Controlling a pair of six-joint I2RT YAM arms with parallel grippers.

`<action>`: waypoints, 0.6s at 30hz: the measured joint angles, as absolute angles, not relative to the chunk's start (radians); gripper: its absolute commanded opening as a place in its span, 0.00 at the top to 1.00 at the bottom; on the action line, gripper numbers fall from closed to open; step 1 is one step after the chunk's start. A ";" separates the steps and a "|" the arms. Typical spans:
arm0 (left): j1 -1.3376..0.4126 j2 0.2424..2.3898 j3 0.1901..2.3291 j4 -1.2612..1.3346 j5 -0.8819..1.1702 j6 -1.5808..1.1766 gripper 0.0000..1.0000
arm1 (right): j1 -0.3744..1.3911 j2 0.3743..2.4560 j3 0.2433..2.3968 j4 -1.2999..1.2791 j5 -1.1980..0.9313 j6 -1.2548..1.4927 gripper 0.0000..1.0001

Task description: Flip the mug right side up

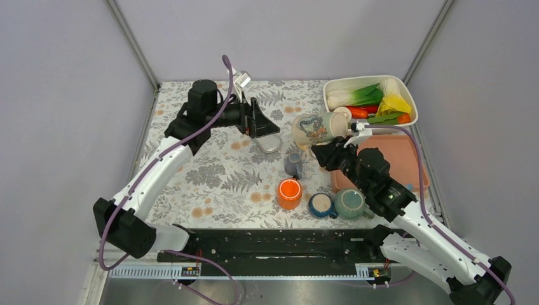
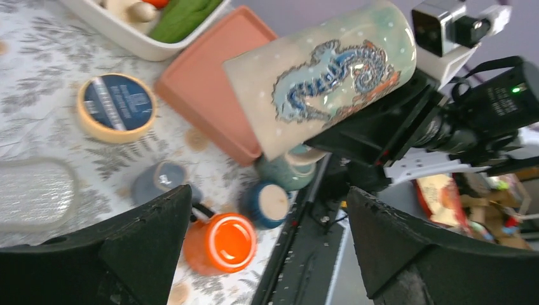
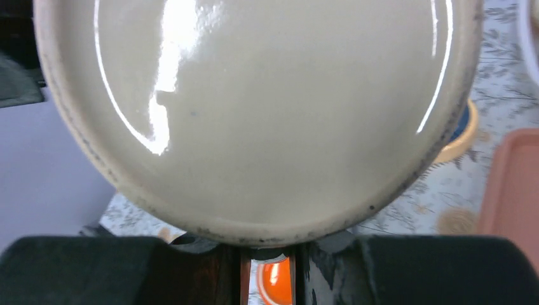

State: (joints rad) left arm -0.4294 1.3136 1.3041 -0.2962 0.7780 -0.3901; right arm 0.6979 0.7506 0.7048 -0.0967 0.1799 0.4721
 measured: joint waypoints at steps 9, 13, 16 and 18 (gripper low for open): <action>-0.512 1.433 1.367 -0.257 0.842 -0.549 0.17 | 0.698 0.757 0.705 0.066 0.023 0.565 1.00; -0.532 1.442 1.379 -0.239 0.871 -0.596 0.34 | 0.698 0.769 0.705 0.118 -0.018 0.592 1.00; -0.545 1.442 1.395 -0.212 0.900 -0.629 0.49 | 0.698 0.785 0.702 0.142 -0.030 0.603 1.00; -0.552 1.442 1.406 -0.197 0.919 -0.645 0.55 | 0.698 0.792 0.700 0.146 -0.032 0.608 1.00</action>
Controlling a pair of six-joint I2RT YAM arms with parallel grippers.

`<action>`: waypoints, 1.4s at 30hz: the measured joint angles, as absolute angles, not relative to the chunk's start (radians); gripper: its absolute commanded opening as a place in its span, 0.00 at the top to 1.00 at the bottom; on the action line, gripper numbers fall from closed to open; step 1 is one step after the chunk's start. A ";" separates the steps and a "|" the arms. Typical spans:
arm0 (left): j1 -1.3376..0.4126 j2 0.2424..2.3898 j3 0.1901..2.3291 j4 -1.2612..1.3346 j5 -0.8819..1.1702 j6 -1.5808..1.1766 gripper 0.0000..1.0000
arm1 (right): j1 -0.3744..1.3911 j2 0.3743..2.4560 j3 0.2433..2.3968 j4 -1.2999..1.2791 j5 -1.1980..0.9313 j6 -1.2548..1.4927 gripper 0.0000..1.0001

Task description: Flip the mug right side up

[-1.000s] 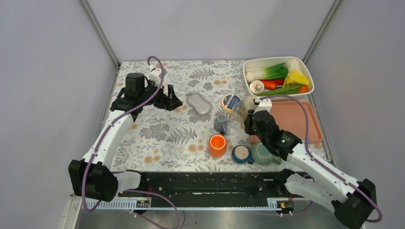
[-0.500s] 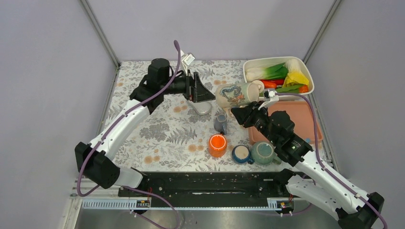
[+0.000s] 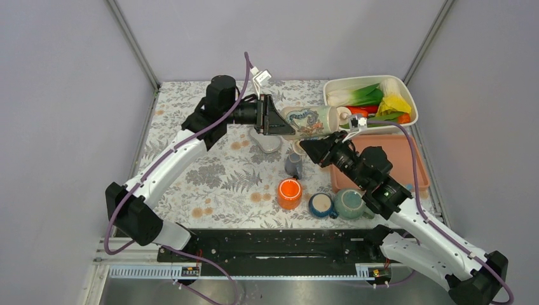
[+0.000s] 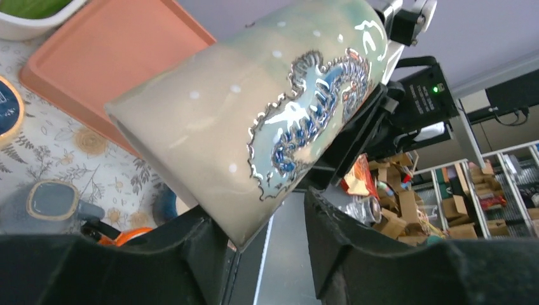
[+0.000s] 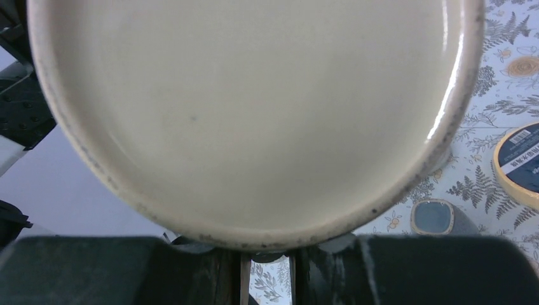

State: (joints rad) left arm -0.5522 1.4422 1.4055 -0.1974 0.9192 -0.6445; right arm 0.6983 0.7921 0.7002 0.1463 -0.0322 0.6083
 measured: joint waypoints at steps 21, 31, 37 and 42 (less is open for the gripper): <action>-0.592 1.444 1.415 -0.262 0.814 -0.453 1.00 | 0.693 0.923 0.642 0.272 0.010 0.677 0.18; -0.606 1.478 1.421 -0.578 0.416 0.065 1.00 | 0.696 0.871 0.636 0.057 0.113 0.598 0.05; -0.665 1.454 1.427 -0.760 0.322 0.513 1.00 | 0.695 0.832 0.840 -0.282 0.208 0.486 0.02; -0.804 1.399 1.427 -0.971 0.202 0.837 1.00 | 0.689 0.907 1.180 -0.471 0.238 0.382 0.08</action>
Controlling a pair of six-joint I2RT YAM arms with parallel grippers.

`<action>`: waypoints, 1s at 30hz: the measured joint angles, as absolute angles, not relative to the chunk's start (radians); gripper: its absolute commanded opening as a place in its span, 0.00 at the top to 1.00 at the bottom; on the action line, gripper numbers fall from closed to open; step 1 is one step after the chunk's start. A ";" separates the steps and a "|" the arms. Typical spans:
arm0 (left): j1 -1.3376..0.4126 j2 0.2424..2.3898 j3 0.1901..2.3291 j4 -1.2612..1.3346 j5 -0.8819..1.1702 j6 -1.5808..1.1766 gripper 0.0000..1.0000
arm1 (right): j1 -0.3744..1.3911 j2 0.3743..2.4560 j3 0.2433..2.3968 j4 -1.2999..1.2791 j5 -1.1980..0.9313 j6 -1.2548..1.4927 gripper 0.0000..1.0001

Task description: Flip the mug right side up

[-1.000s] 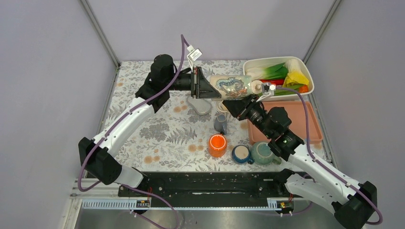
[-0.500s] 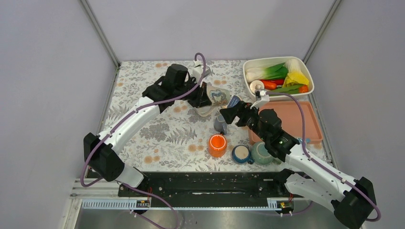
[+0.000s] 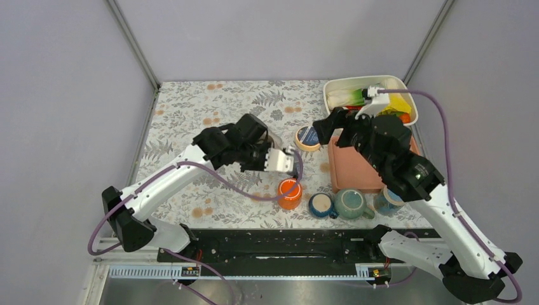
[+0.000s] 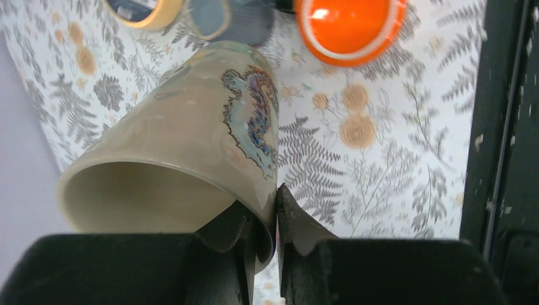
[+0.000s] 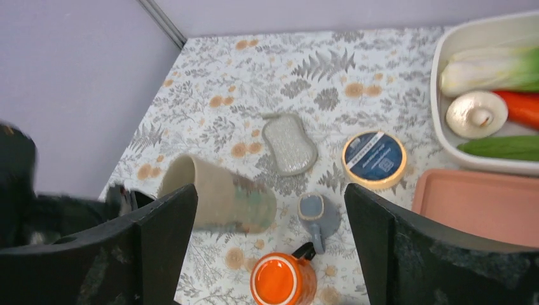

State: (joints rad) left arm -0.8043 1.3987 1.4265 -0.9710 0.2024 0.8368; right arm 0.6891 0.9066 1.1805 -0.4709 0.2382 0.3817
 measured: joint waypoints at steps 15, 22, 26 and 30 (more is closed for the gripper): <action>-1.087 1.417 1.477 -1.152 -0.127 1.077 1.00 | 0.785 1.398 1.539 -0.757 -0.047 0.220 0.12; -1.099 1.439 1.482 -1.155 -0.141 1.084 1.00 | 0.812 1.440 1.549 -0.778 -0.058 0.206 0.26; -1.099 1.442 1.507 -1.158 -0.144 1.081 1.00 | 0.812 1.502 1.552 -0.784 -0.023 0.199 0.32; -1.100 1.442 1.524 -1.142 -0.147 1.081 1.00 | 0.812 1.571 1.552 -0.788 -0.001 0.191 0.79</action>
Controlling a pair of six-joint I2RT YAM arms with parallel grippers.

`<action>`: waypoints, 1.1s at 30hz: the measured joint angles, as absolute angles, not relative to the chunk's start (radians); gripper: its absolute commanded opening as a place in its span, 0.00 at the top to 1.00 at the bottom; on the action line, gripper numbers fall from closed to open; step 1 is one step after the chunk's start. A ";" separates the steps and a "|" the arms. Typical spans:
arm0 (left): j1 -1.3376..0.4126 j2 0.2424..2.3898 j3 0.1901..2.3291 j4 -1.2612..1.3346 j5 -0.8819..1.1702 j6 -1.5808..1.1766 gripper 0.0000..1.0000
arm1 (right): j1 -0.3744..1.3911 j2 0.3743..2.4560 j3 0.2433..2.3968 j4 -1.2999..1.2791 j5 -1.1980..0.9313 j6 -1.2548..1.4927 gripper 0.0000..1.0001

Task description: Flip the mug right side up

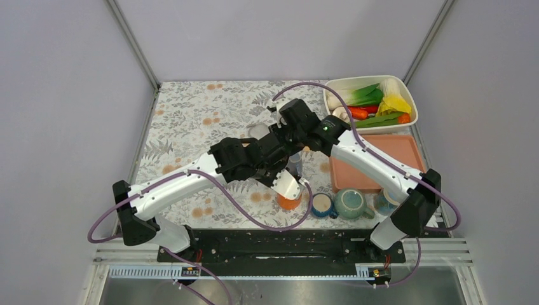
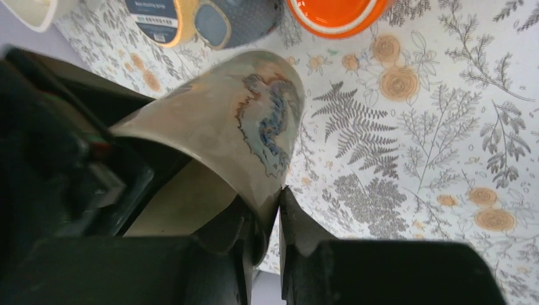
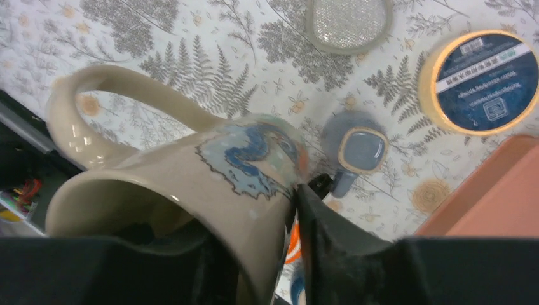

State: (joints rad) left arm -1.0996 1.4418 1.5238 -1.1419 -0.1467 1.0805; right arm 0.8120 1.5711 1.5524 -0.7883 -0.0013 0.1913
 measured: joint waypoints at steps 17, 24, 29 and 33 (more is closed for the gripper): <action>-1.052 1.424 1.687 -1.053 -0.152 0.896 0.01 | 0.586 1.425 1.425 -0.803 0.183 0.180 1.00; -0.908 1.338 1.692 -0.974 -0.076 0.723 0.01 | 0.301 1.328 1.265 -0.743 0.176 0.217 1.00; -0.799 1.296 1.563 -0.917 -0.016 0.635 0.01 | 0.153 1.361 1.150 -0.683 0.153 0.242 1.00; -0.749 1.297 1.461 -0.905 0.036 0.592 0.01 | 0.083 1.424 1.125 -0.648 0.134 0.256 1.00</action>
State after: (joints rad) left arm -0.7490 1.2968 1.4612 -0.9051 0.0360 0.5922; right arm 0.0834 1.4242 1.1248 -0.6479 0.1345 0.2558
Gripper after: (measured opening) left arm 0.988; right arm 0.265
